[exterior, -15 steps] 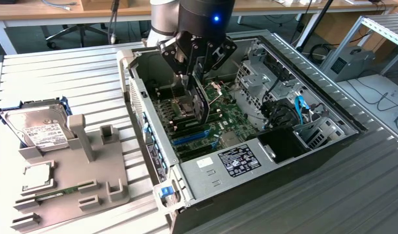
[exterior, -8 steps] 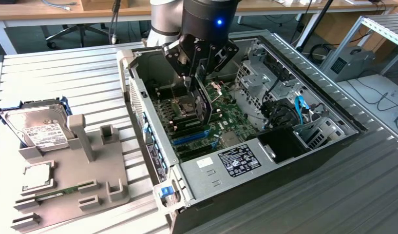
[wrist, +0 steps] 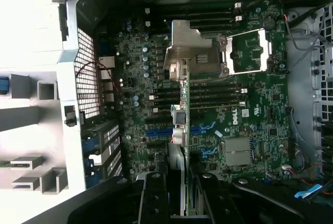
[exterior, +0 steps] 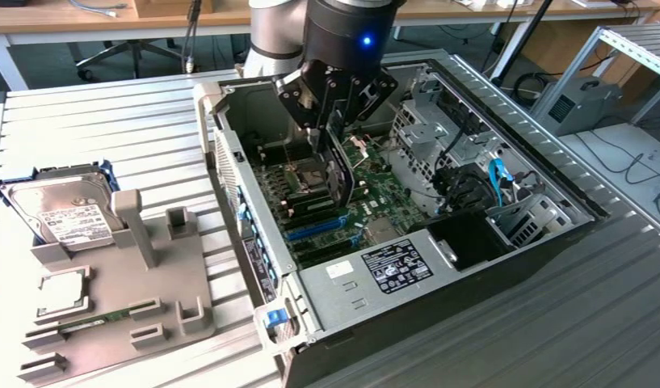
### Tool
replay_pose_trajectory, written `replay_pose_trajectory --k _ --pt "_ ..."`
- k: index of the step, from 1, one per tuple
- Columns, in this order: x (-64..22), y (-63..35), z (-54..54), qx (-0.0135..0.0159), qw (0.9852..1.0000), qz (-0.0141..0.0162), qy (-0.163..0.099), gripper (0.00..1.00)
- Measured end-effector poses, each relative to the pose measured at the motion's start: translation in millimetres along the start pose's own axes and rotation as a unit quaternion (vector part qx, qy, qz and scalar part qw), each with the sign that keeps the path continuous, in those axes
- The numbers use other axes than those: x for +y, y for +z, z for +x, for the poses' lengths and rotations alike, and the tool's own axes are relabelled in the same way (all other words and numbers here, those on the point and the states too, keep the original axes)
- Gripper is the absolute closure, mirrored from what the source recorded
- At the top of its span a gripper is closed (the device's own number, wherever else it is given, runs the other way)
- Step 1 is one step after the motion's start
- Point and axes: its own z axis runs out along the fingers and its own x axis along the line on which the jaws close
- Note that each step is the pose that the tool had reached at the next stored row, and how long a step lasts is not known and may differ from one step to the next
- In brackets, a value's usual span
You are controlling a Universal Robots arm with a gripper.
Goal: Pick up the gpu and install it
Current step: 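Pick up the gpu and move the gpu toward the slot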
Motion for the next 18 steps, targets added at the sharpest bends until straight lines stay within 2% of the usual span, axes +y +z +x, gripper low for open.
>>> replay_pose_trajectory --k 18 --pt "1.0 9.3 -5.2 0.0000 1.0000 0.0000 0.000 0.74"
